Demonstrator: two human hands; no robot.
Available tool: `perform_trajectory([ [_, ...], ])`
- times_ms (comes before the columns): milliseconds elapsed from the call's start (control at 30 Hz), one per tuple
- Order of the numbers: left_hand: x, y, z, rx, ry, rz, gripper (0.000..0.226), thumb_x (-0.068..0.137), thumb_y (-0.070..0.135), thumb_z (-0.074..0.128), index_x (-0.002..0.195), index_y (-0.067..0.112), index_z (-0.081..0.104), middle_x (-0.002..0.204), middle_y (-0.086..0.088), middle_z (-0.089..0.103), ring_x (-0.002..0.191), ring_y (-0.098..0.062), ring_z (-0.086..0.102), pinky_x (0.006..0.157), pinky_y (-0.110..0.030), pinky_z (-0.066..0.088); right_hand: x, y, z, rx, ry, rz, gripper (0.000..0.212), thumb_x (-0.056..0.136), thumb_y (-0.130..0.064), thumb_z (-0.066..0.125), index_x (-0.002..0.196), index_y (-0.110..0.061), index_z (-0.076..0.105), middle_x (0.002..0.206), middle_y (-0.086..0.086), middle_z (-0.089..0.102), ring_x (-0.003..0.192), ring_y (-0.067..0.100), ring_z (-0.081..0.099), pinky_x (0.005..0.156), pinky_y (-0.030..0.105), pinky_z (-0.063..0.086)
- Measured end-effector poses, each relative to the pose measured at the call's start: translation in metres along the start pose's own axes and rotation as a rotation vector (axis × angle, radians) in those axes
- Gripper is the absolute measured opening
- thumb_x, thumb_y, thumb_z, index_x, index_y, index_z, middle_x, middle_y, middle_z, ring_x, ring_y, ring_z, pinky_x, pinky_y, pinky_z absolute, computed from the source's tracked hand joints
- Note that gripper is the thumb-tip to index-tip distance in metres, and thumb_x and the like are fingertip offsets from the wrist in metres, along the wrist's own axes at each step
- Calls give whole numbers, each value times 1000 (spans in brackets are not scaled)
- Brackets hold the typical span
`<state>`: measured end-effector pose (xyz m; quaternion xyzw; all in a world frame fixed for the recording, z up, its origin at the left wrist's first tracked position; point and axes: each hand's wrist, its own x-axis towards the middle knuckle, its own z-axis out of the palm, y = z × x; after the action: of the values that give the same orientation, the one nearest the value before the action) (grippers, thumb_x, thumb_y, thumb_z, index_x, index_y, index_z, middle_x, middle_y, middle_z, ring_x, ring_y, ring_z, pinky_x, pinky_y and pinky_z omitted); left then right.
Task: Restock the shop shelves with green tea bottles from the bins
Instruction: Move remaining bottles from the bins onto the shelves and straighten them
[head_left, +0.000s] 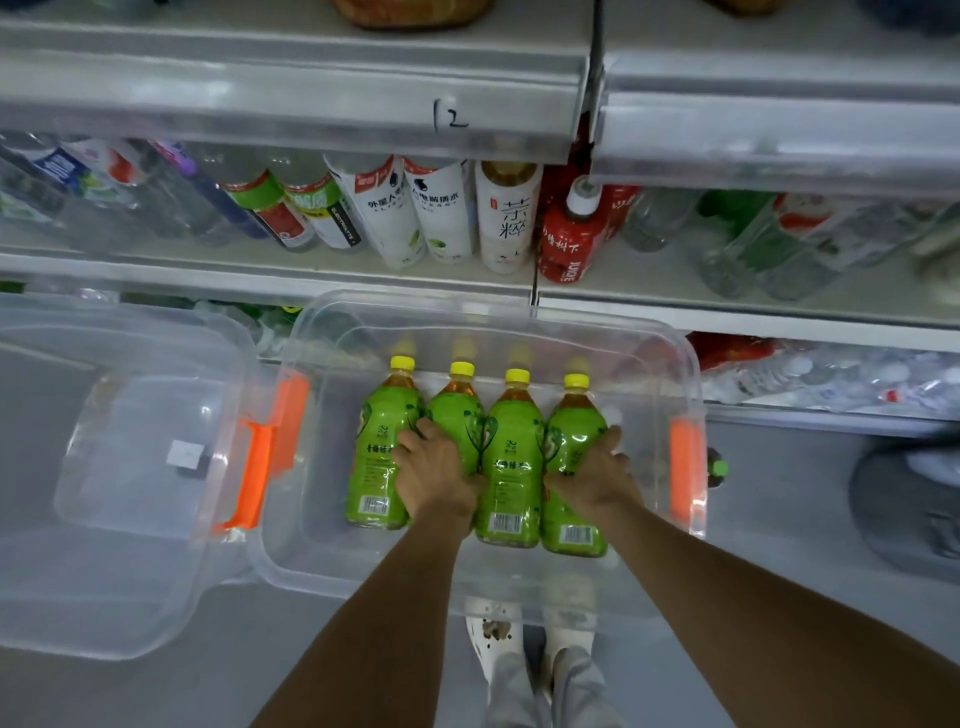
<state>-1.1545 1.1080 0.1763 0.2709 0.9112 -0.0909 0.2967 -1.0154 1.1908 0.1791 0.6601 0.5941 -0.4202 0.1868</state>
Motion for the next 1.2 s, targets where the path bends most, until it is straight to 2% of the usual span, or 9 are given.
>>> perform_trajectory([
  [100,2,1,6,80,18,42,97,79,47,79,143,-2,25,136,-19,41,124,-34,48,99,-38,46,9,0,12,72,33,56,118,80,-33,79,154,-6,-9,147,27,34,131,46,43,105,48,39],
  [167,2,3,11,121,29,48,102,88,44,72,150,-9,11,141,-22,38,127,-36,45,101,-39,45,13,1,15,75,52,59,114,76,-36,81,152,-4,2,144,26,38,128,46,46,102,48,41],
  [267,1,5,14,141,29,43,109,86,45,73,151,-12,6,141,-23,38,125,-35,46,102,-39,45,14,3,10,58,48,51,100,74,-36,82,143,-2,18,138,24,45,124,42,51,98,45,44],
  [367,1,4,12,108,10,42,105,84,40,76,151,-8,11,138,-22,41,123,-35,46,103,-40,43,5,1,-1,64,45,31,92,73,-34,83,135,-3,24,133,21,51,120,40,55,97,46,48],
  [500,1,0,4,-2,-10,13,92,74,40,85,138,3,30,132,-18,45,121,-33,49,102,-38,42,-16,2,-21,106,43,-40,82,69,-31,83,125,-7,29,123,17,54,112,38,58,93,48,51],
  [667,-7,7,0,-21,-56,-1,101,68,48,88,139,4,30,133,-17,43,123,-32,49,101,-37,44,-34,-6,-40,40,-5,-126,76,65,-32,84,114,-16,28,114,11,56,104,34,61,89,45,53],
  [833,-3,12,7,-15,-82,54,100,73,56,81,140,-1,31,135,-18,44,124,-32,46,104,-38,39,-33,-15,-36,-25,-7,-124,88,64,-39,83,126,-12,26,124,12,50,114,36,56,94,45,49],
  [1033,-5,14,29,-228,-58,14,105,87,43,73,153,1,4,149,-20,33,133,-40,44,106,-46,40,-30,-11,-22,59,50,-121,108,57,-52,90,132,-13,23,130,13,43,122,39,49,98,48,46],
  [1200,7,4,22,-286,-91,51,108,82,36,80,154,3,8,145,-24,40,129,-45,48,103,-52,44,-25,-5,-27,85,62,-151,91,66,-46,88,125,-11,28,129,14,47,118,39,53,96,50,47],
])
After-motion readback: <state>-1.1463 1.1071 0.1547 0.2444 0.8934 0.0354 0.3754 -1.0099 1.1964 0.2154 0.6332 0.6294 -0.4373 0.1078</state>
